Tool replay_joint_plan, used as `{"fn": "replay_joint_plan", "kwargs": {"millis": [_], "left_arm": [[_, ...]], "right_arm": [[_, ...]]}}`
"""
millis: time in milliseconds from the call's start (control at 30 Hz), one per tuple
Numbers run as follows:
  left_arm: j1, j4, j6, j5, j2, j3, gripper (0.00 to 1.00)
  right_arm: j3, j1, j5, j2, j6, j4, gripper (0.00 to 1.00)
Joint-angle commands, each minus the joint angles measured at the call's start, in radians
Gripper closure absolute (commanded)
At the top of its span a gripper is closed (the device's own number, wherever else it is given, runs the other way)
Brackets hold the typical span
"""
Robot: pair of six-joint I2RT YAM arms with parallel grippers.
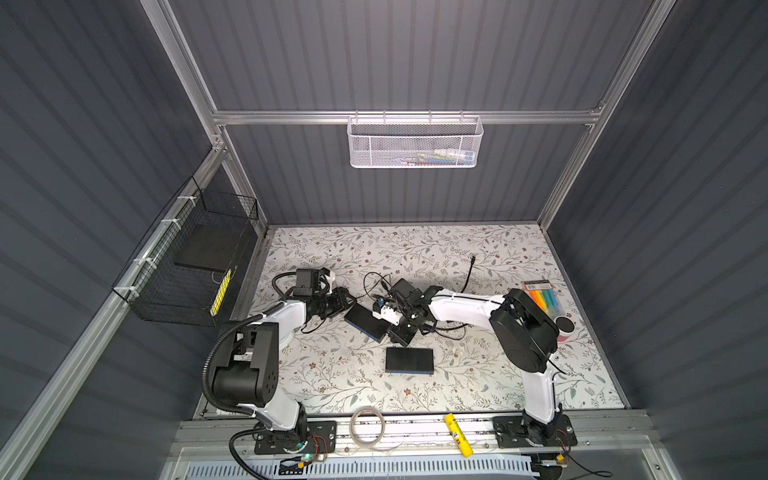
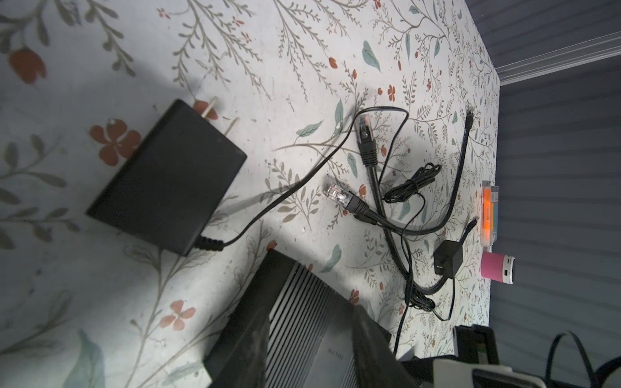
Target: Insert the plug into the switch port
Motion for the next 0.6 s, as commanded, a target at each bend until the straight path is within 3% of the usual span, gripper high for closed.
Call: {"fn": "replay_joint_plan", "kwargs": {"millis": [0, 567], "left_arm": [[-0.005, 0.011, 0.007, 0.023, 0.023, -0.021, 0.59], [-0.012, 0.048, 0.005, 0.044, 0.075, -0.031, 0.60]], "right_arm": [[0.023, 0.008, 0.005, 0.024, 0.007, -0.035, 1.00], [0.059, 0.022, 0.028, 0.045, 0.011, -0.059, 1.00]]}}
